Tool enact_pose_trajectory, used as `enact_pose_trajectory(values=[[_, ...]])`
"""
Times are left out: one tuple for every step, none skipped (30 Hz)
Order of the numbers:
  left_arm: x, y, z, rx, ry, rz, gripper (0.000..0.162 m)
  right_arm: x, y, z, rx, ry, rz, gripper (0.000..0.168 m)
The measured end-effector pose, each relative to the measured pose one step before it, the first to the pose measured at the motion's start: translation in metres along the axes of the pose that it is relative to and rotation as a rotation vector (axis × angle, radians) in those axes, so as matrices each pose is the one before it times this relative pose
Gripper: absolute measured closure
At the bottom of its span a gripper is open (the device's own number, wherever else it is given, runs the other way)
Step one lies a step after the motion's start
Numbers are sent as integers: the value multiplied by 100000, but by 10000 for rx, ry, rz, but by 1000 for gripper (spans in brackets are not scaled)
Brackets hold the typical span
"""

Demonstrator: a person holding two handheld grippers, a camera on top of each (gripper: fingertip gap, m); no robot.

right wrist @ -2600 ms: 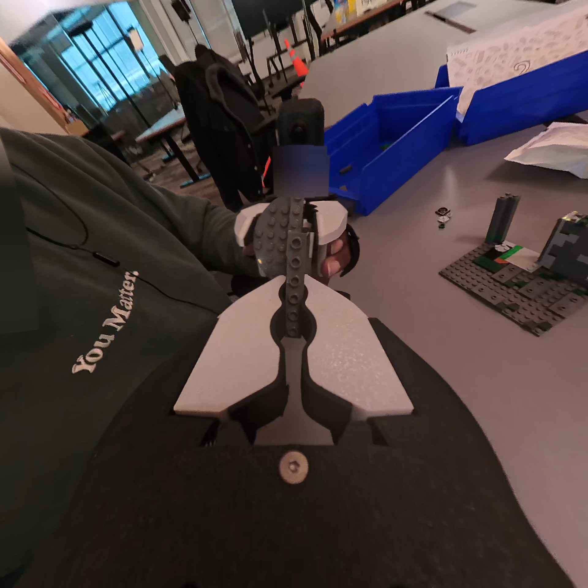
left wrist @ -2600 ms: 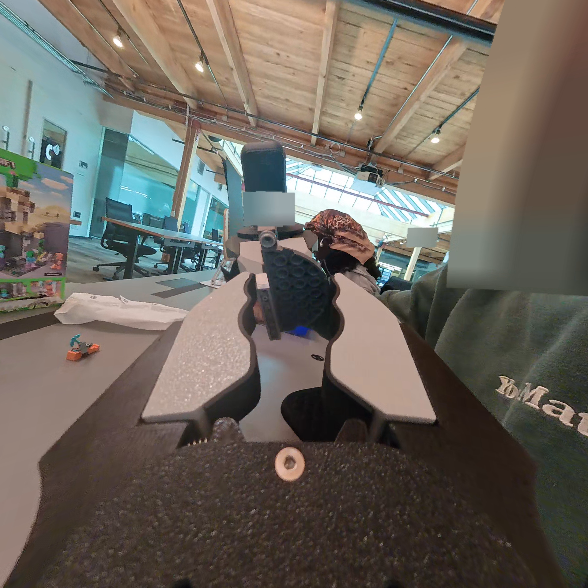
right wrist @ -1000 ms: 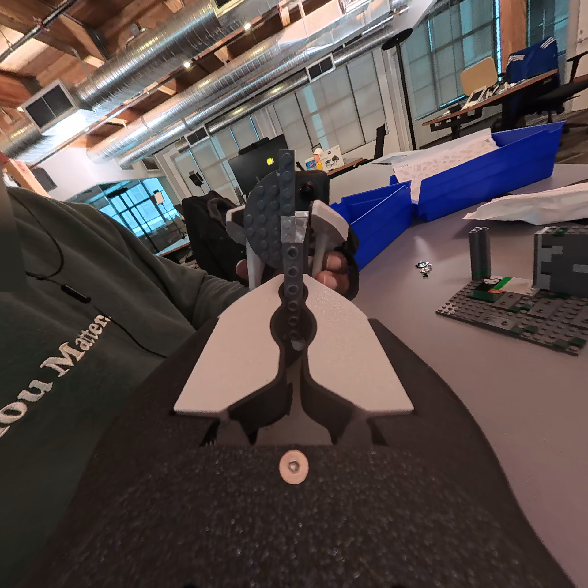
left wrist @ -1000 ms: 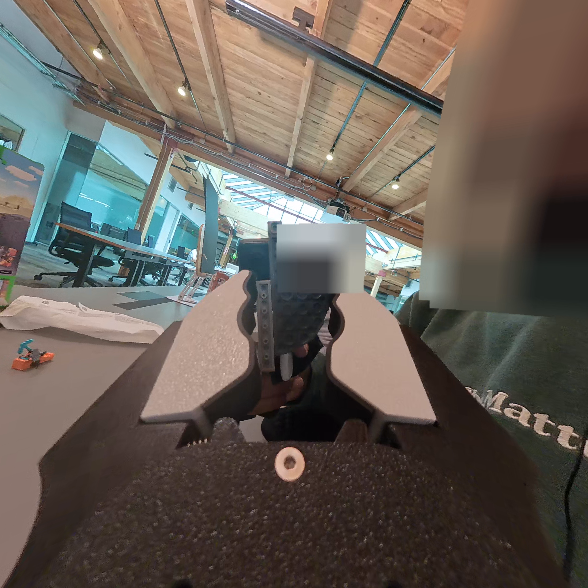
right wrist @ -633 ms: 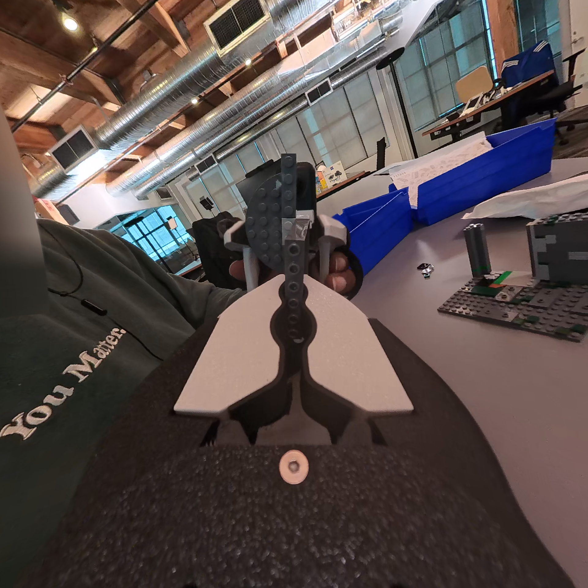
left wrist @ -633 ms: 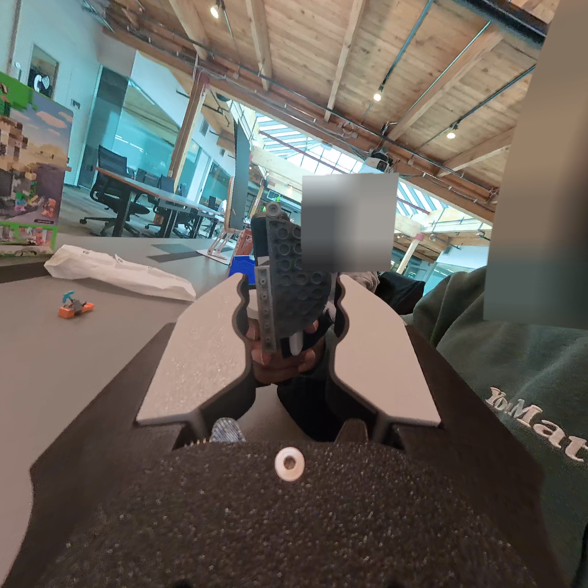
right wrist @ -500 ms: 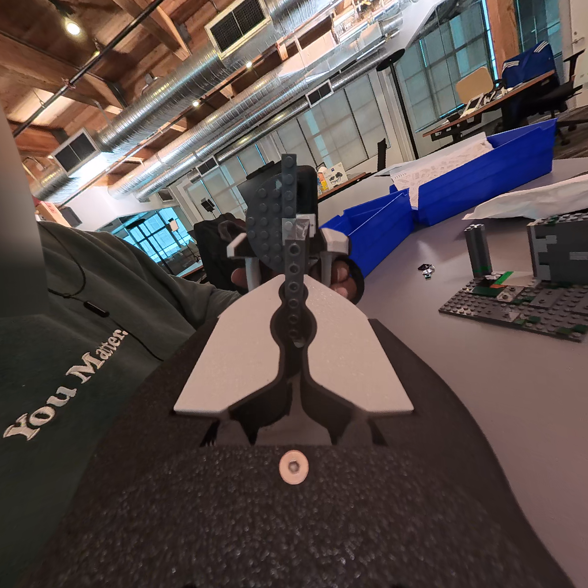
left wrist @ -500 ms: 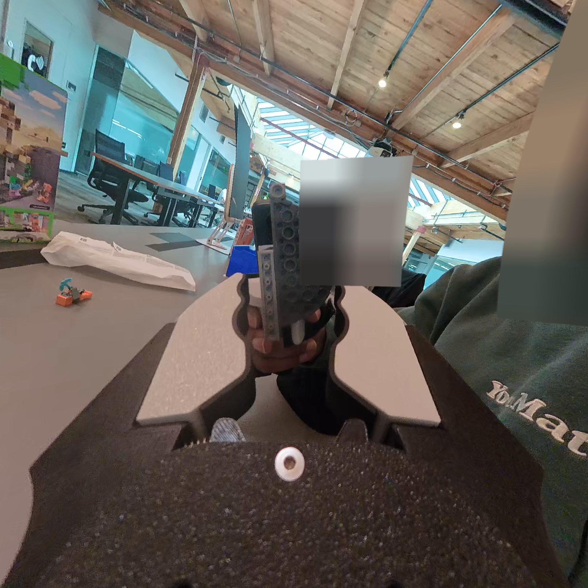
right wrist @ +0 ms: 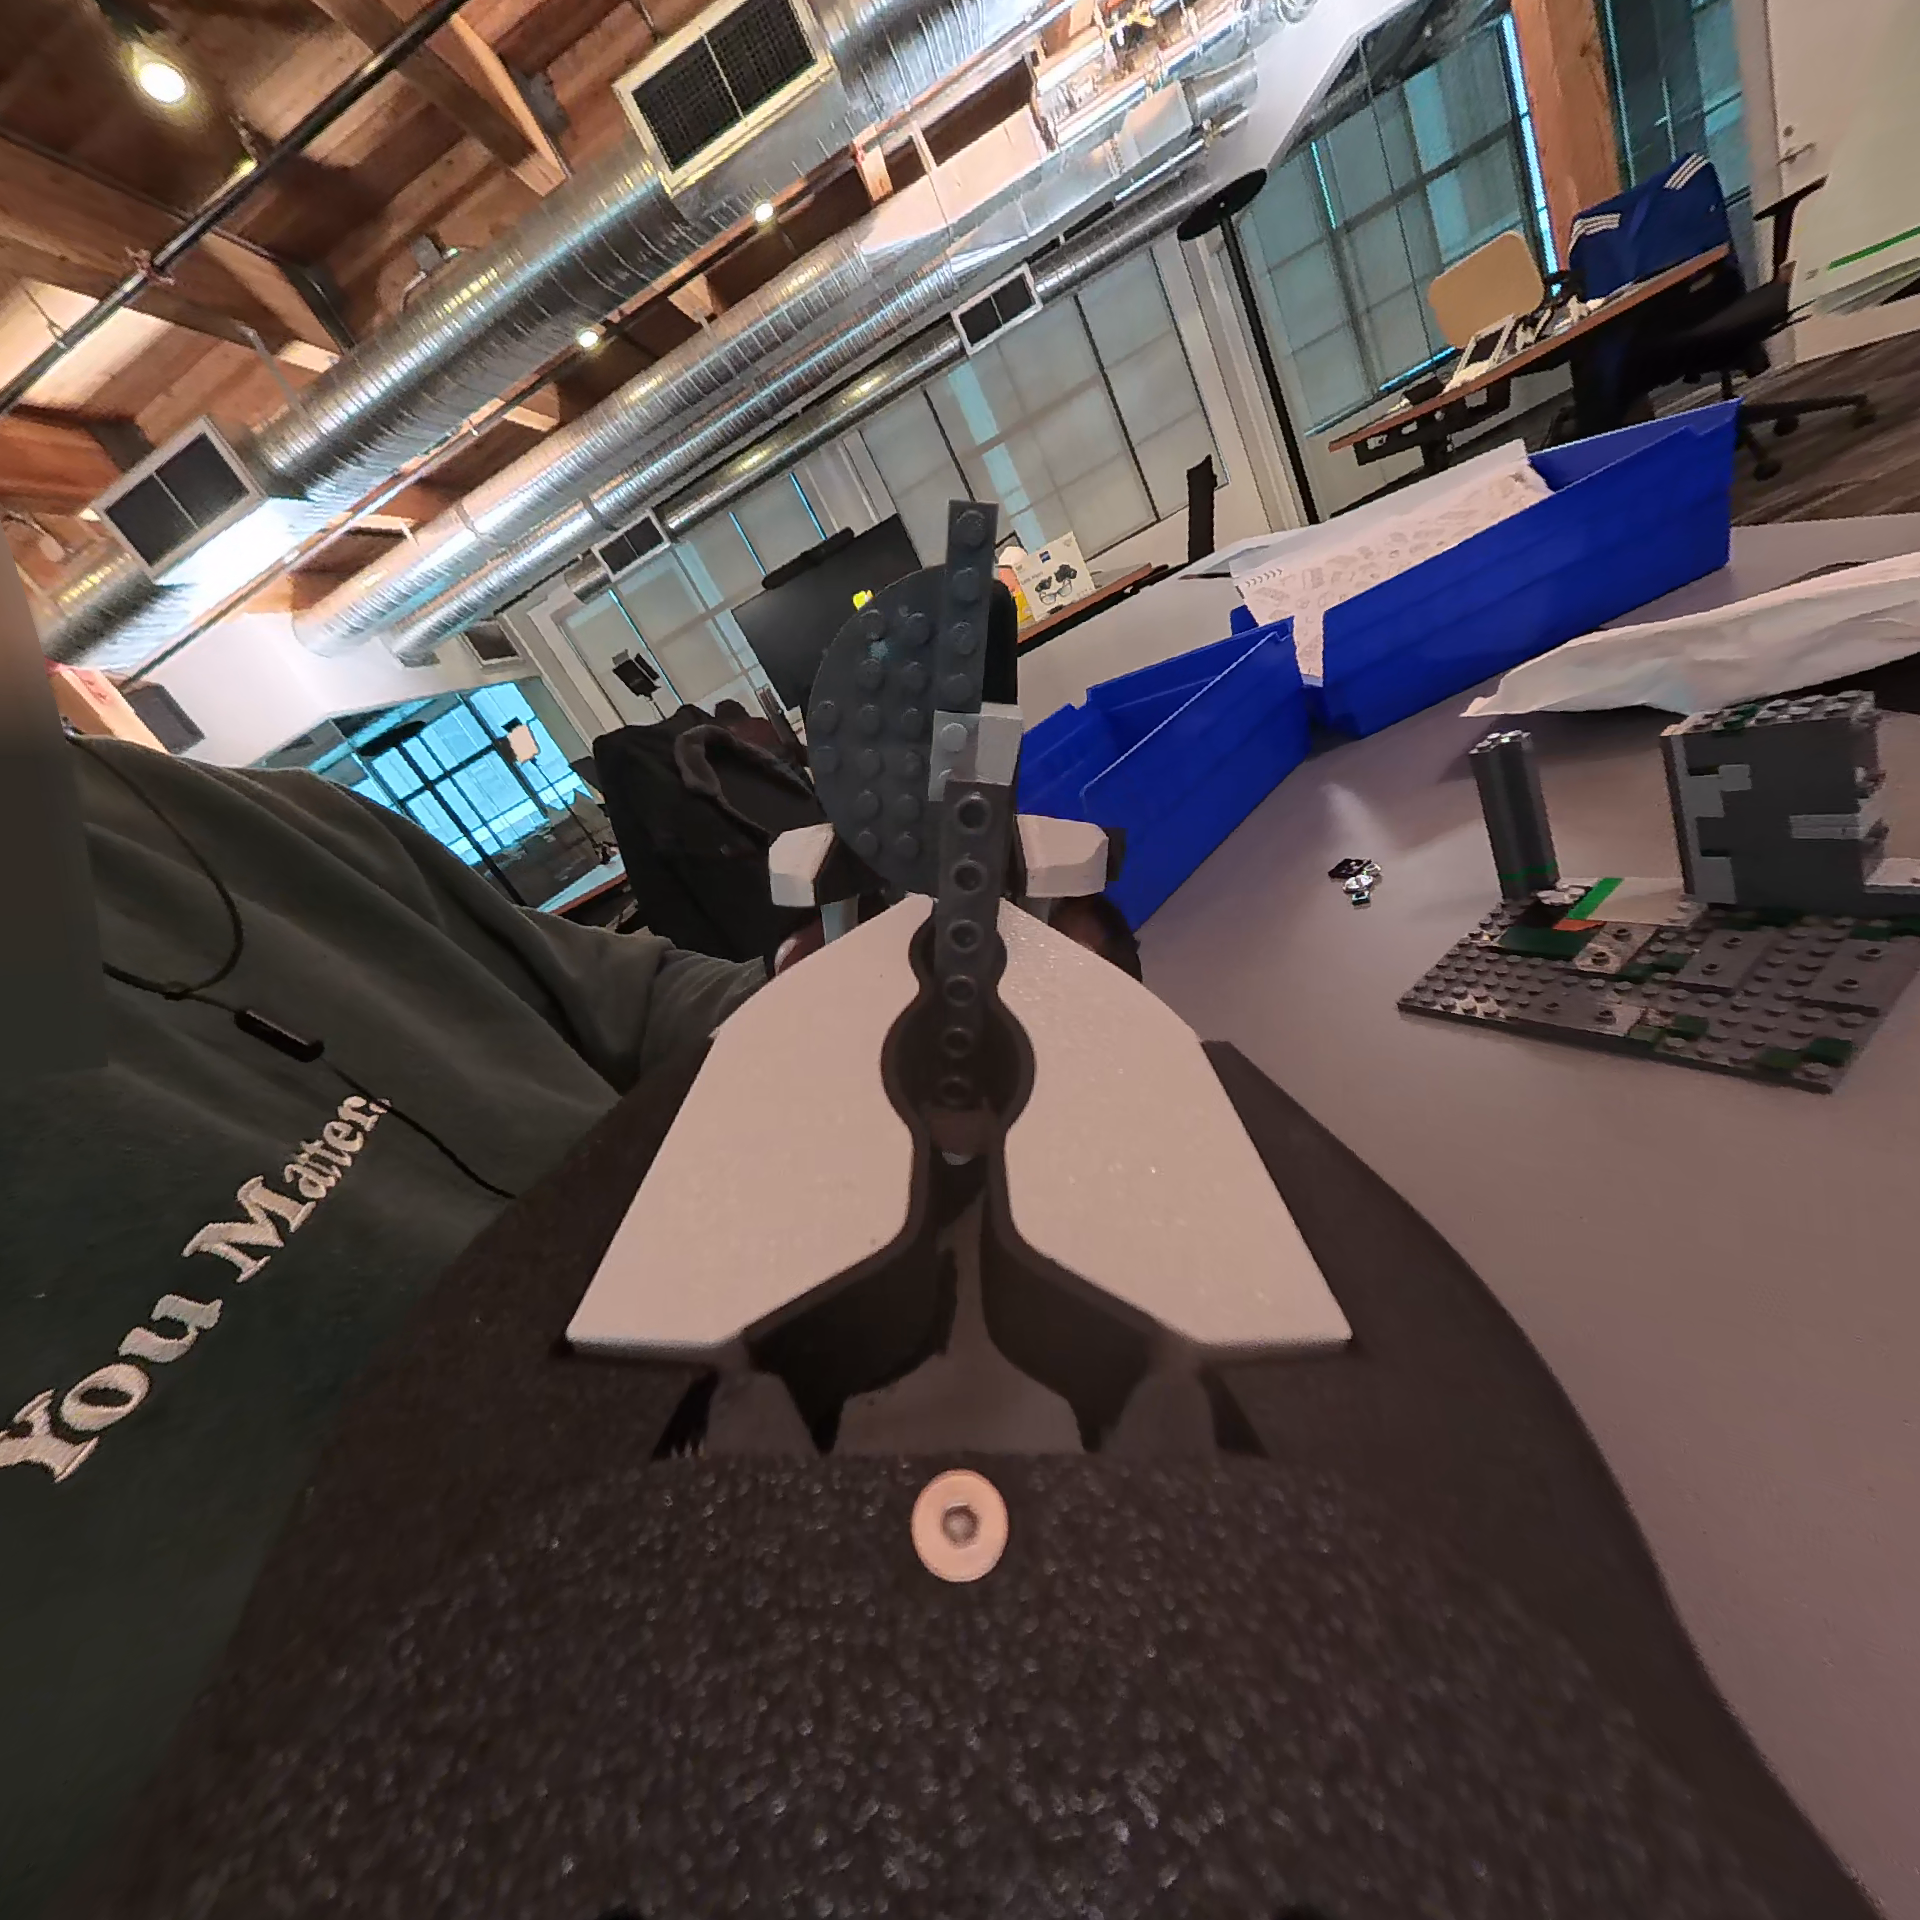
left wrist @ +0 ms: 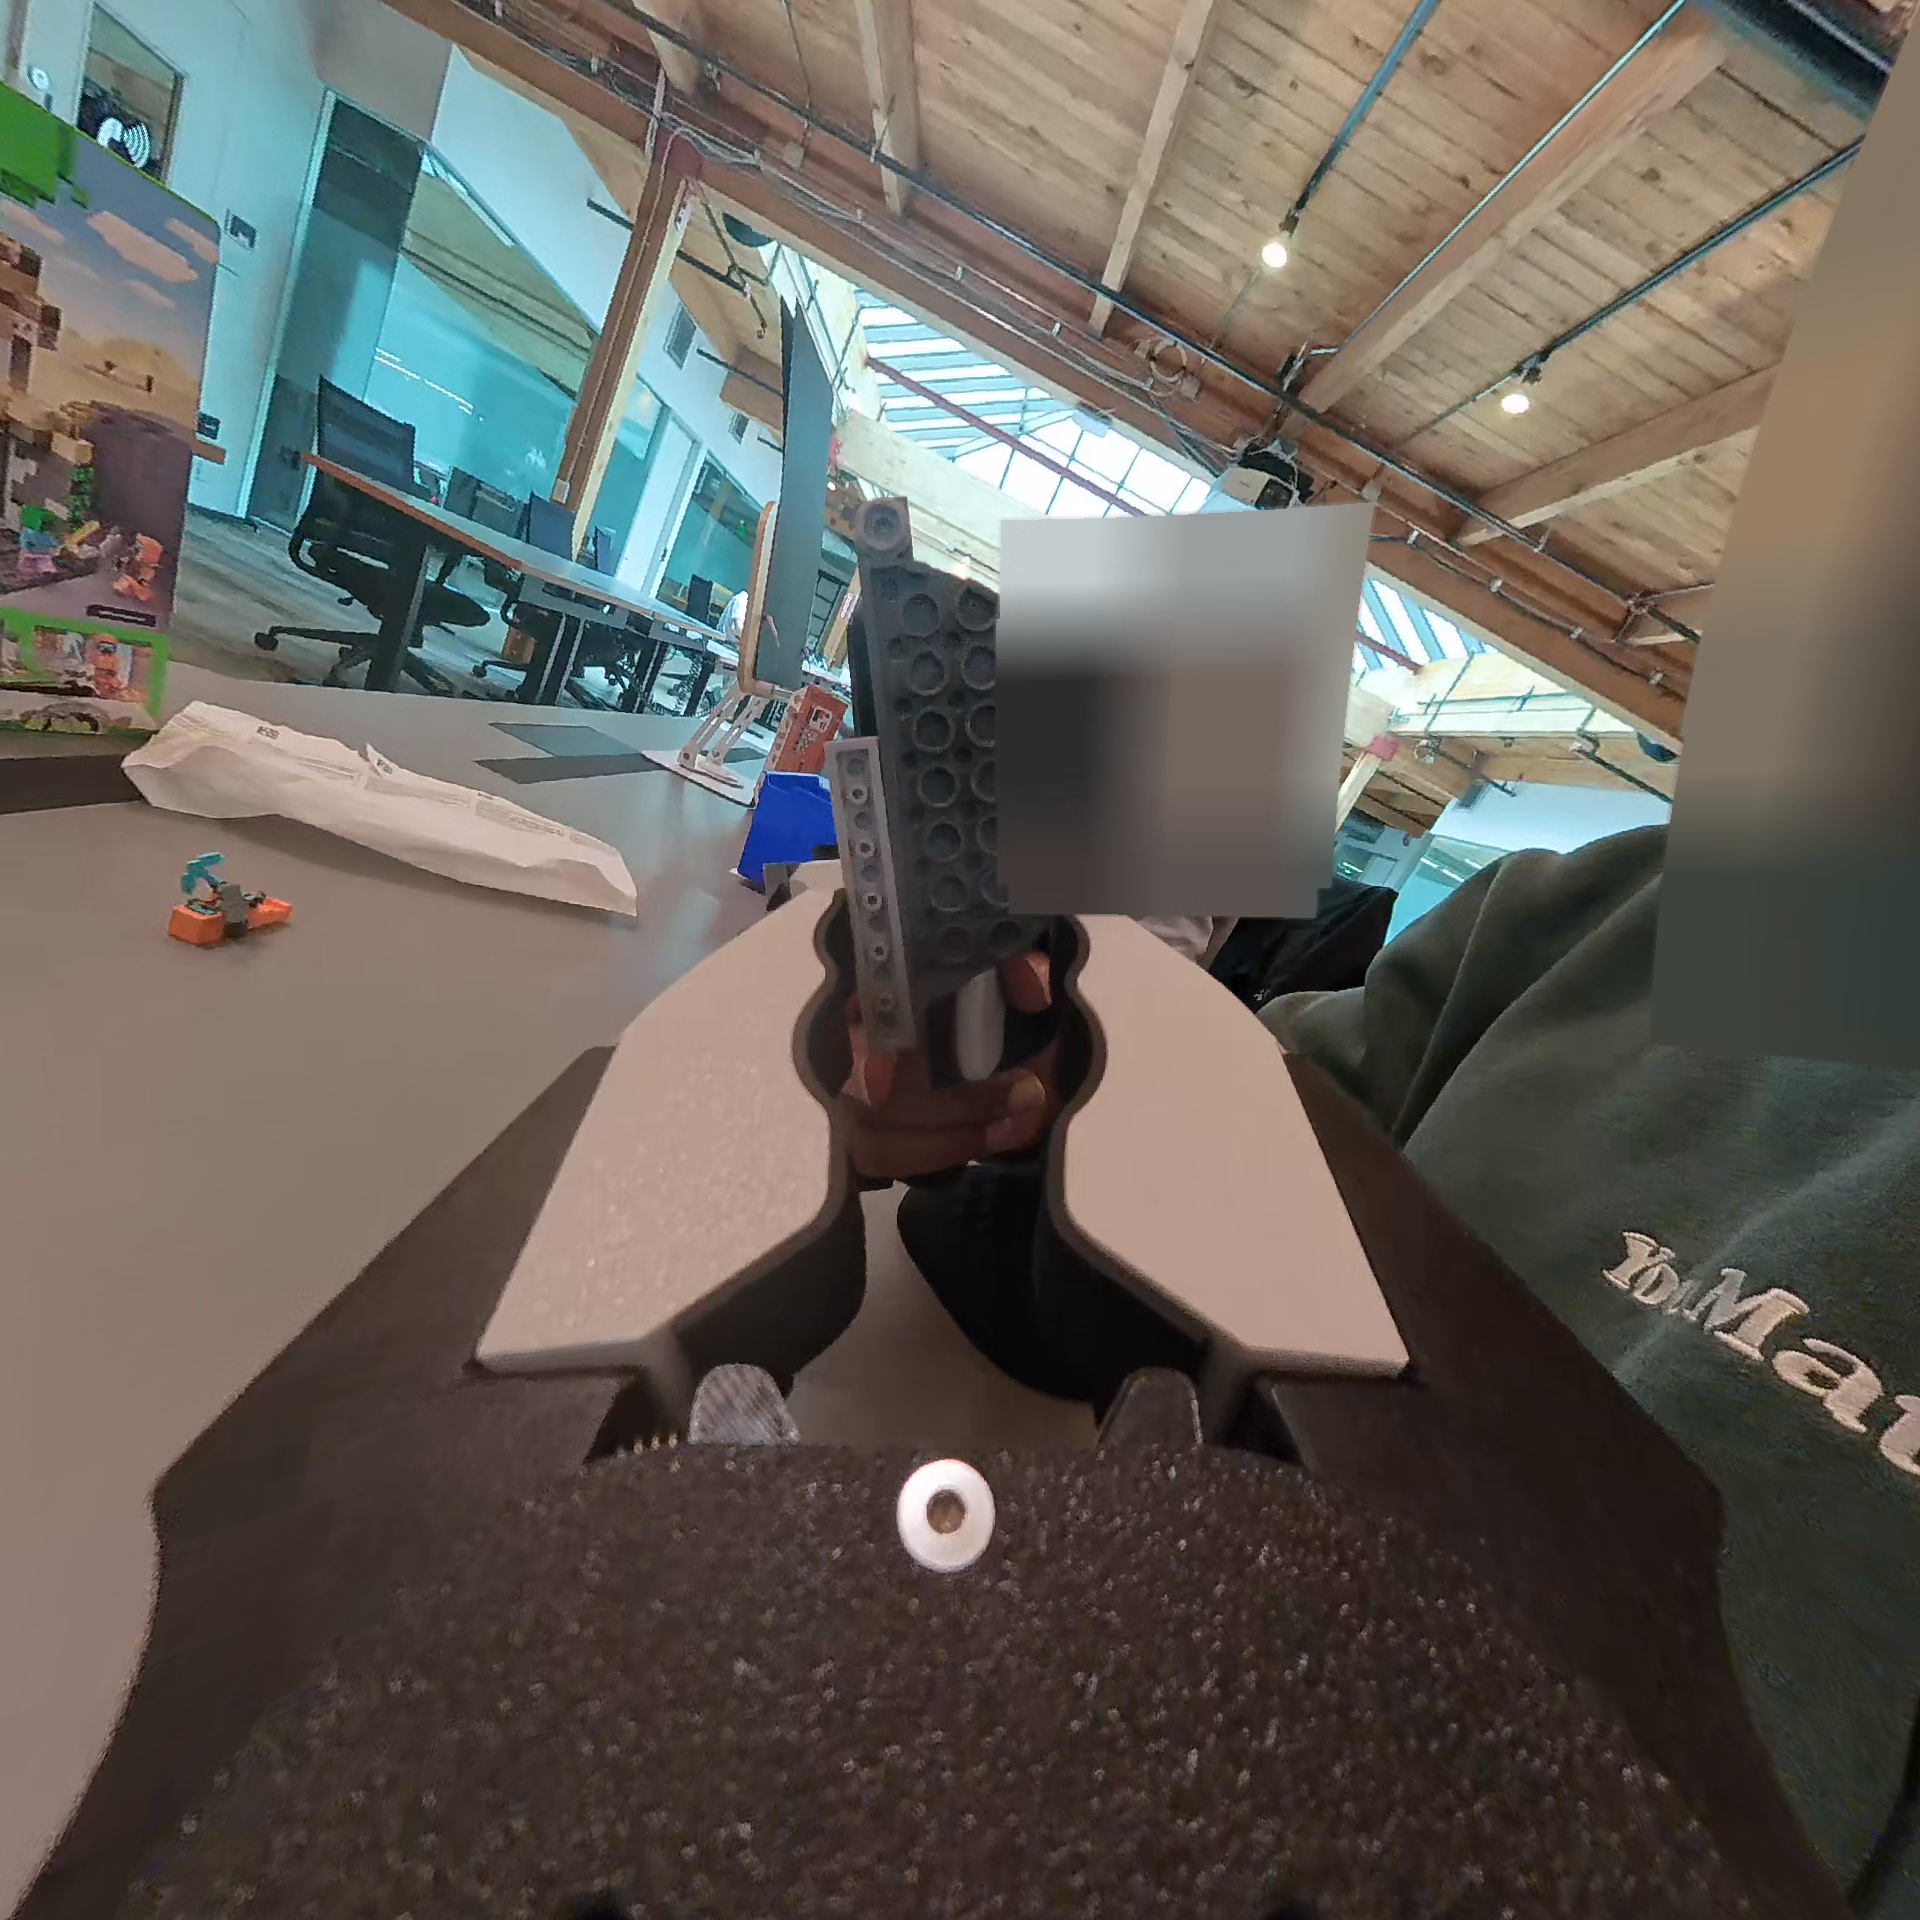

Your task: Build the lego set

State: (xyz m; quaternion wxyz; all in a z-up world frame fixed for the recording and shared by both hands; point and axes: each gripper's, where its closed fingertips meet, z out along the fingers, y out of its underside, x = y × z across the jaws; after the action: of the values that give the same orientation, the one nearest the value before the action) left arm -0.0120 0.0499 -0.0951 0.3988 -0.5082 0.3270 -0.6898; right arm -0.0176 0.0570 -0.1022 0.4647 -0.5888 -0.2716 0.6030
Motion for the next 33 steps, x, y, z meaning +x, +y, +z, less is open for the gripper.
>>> enact_pose_trajectory(values=[[26, -10, -22, 26, 21, -29, 126, -17, 7, 23, 24, -23, 37, 166], [51, -10, -22, 25, 41, -25, 126, -38, 19, 42, 46, -50, 60, 166], [22, -18, -26, 17, 22, -38, 127, -36, 19, 49, 52, -68, 94, 166], [-3, -25, -34, 40, 1, -25, 126, 0, 15, 53, 61, -48, 89, 166], [25, -22, -37, 59, 34, -73, 127, -14, 39, 52, 51, -59, 94, 166], [-9, -1, -32, 51, 2, -61, 127, 1, 29, 40, 39, -62, 100, 166], [-42, -3, -32, 49, -35, -1, 127, 41, 35, 45, 36, -27, 76, 166], [1, -1, -52, 41, 6, -26, 127, 13, 37, 51, 37, -24, 59, 166], [-23, -44, -32, 70, -13, -41, 127, 18, 14, 54, 59, -22, 66, 166], [-22, -46, -25, 61, -26, 9, 127, 12, 13, 59, 83, -17, 62, 166], [-10, -43, -2, 66, -26, -2, 127, 7, -1, 51, 77, -31, 62, 166], [-7, -53, -1, 78, -13, -19, 127, 21, -13, 30, 72, -17, 45, 166], [-34, -26, -6, 64, 6, -51, 128, 16, -8, 30, 49, -5, 30, 166], [-25, -42, -27, 70, 4, -29, 128, 28, 2, 43, 38, 10, 14, 166], [-30, 14, -20, 49, -22, 5, 128, 31, 9, 26, 18, 2, 31, 166], [-62, 12, -31, 57, -35, 4, 128, 49, 20, 19, 14, 28, 10, 166], [-30, 4, -22, 43, 8, -43, 128, 40, 23, 11, 22, 20, 26, 166], [-72, 46, -9, 13, -27, -18, 128, 55, 37, -16, 12, 20, 44, 166], [-56, 86, 18, -17, -49, 50, 128, 56, 29, -51, -1, 30, 17, 166], [14, 100, 21, -63, 5, 55, 128, 17, 45, -87, -33, 14, 10, 166], [68, 152, 49, -147, 56, 53, 128, -46, 50, -151, -89, -7, -20, 166], [135, 158, 63, -217, 119, -9, 127, -95, 32, -178, -112, -22, -65, 166], [113, 154, 80, -257, 99, 21, 127, -94, 22, -188, -115, -9, -67, 166], [69, 155, 84, -237, 20, 85, 126, -65, 24, -184, -132, 9, -46, 166], [81, 163, 68, -224, 5, 81, 126, -74, 35, -166, -158, -2, -34, 166], [99, 175, 33, -196, 9, 59, 126, -86, 54, -154, -167, -31, -21, 166], [20, 24, -64, -79, -17, 17, 125, -23, 47, -169, -135, 0, 17, 166], [-16, -185, -185, 38, -5, -46, 123, 50, 45, -202, -123, 31, 57, 166], [-55, -195, -276, 8, 3, -89, 124, 67, 41, -236, -110, 24, 58, 166], [-208, 0, -285, -141, -82, -59, 126, 16, 49, -240, -117, -23, 76, 166], [-331, 224, -304, -292, -181, 71, 129, -98, 64, -198, -121, -78, 78, 166], [-324, 287, -351, -294, -179, 211, 137, -163, 63, -150, -120, -105, 57, 166], [-287, 224, -342, -218, -151, 188, 147, -110, 39, -101, -84, -37, 18, 166]])
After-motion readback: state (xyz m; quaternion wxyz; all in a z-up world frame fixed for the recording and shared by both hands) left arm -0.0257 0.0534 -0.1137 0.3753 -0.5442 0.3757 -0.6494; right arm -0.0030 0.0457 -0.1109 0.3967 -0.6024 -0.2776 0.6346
